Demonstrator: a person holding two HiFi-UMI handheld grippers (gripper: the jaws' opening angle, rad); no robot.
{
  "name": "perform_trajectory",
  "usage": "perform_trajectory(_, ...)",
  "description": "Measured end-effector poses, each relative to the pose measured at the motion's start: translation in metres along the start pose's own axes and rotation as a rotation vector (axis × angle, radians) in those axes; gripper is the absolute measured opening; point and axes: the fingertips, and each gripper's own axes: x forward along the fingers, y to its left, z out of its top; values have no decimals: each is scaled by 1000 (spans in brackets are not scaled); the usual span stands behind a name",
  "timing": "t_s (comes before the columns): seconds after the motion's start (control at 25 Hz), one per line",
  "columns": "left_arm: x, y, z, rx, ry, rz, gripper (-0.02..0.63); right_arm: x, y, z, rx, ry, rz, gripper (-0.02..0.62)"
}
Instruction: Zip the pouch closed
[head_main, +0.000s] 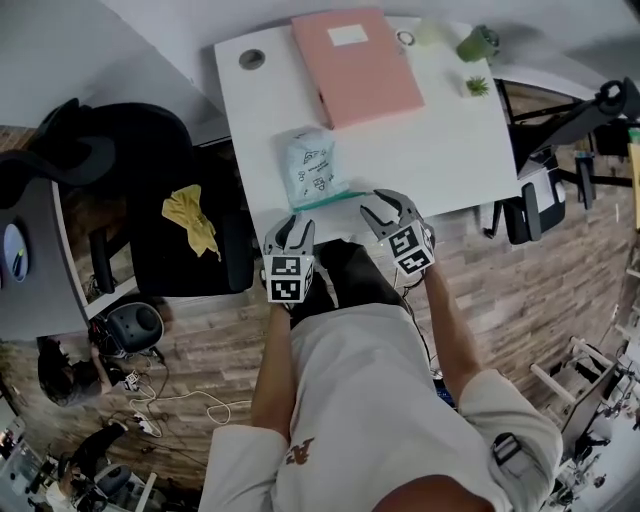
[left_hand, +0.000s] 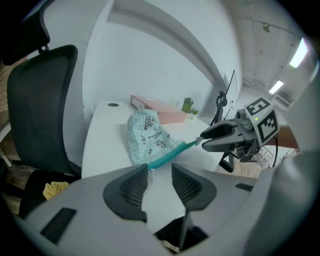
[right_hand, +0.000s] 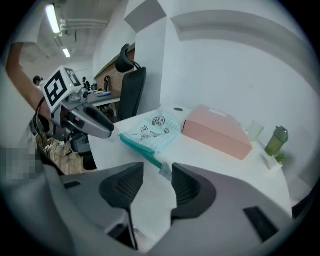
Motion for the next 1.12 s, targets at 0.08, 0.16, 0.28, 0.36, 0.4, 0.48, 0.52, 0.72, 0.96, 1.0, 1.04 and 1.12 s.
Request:
perform_trajectory(0.08, -17, -2, 17, 23, -82, 3, 163, -12, 3, 19, 49, -76, -19, 189)
perform_trajectory(0.16, -34, -2, 35, 57, -151, 15, 183, -26, 2, 39, 85, -145, -45, 206)
perform_trajectory(0.28, -62, -1, 64, 102, -246, 40, 198, -47, 1, 67, 111, -228, -91, 240)
perform_trajectory(0.36, -81, -1, 85, 129, -316, 57, 214, -64, 0, 87, 112, -280, -119, 252)
perform_trajectory(0.4, -91, -1, 95, 143, -351, 69, 223, -73, 0, 97, 108, -308, -133, 256)
perform_trajectory(0.48, -111, -2, 116, 172, -413, 95, 238, -93, -1, 117, 99, -372, -162, 261)
perform_trajectory(0.52, -120, -3, 125, 186, -441, 107, 244, -103, -1, 125, 95, -399, -177, 262)
perform_trajectory(0.72, -162, -8, 165, 248, -576, 152, 289, -146, 3, 170, 64, -543, -239, 282)
perform_trajectory(0.96, -189, -19, 177, 236, -650, 172, 305, -163, 15, 175, 68, -559, -306, 296)
perform_trajectory(1.0, -190, -20, 176, 250, -648, 172, 305, -165, 17, 175, 71, -564, -305, 296)
perform_trajectory(1.04, -192, -21, 175, 268, -644, 172, 305, -167, 18, 176, 72, -570, -303, 296)
perform_trajectory(1.12, -194, -22, 174, 287, -641, 174, 305, -170, 20, 177, 67, -574, -303, 296)
